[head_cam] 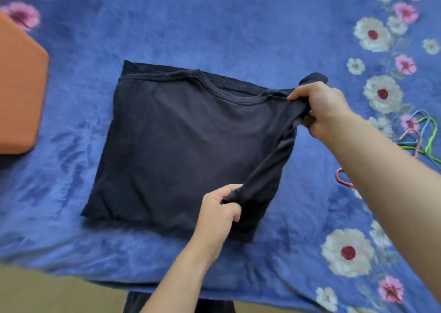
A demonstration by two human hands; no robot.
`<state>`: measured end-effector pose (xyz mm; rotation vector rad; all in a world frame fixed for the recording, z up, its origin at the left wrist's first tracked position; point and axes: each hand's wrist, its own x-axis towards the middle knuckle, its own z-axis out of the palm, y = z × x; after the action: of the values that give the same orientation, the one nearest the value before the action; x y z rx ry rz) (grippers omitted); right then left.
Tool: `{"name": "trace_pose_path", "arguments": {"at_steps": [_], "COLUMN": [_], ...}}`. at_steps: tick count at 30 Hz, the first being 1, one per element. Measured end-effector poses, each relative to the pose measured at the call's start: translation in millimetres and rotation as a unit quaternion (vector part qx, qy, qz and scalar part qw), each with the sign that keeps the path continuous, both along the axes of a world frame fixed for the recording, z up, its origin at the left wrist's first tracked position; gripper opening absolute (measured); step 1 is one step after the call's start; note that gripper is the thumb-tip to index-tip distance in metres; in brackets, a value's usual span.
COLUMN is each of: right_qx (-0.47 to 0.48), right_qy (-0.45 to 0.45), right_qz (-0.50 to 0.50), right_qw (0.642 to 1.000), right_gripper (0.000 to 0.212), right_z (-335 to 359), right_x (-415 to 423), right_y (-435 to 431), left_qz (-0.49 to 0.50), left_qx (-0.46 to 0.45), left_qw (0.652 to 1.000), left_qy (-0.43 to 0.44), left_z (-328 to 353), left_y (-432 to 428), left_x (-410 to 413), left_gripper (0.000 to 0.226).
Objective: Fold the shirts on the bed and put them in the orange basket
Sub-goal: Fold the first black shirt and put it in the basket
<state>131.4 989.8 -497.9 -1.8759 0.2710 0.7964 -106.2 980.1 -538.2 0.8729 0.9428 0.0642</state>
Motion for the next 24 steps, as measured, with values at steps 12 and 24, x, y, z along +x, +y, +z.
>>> {"name": "trace_pose_path", "arguments": {"at_steps": [12,24], "right_qx": [0.090,-0.188], "right_qy": [0.062,-0.358], "right_qz": [0.256,0.393], "right_qw": [0.961,0.826], "right_gripper": [0.074,0.048], "right_z": [-8,-80], "right_x": [-132,-197], "right_y": [177,40], "left_qz": [0.226,0.028], "left_qx": [-0.087,0.348], "left_qw": [0.970,0.889], "left_qy": [-0.004,0.295], "left_z": [-5,-34], "left_y": [129,141], "left_x": [-140,-155], "left_gripper": [0.051,0.018]}}
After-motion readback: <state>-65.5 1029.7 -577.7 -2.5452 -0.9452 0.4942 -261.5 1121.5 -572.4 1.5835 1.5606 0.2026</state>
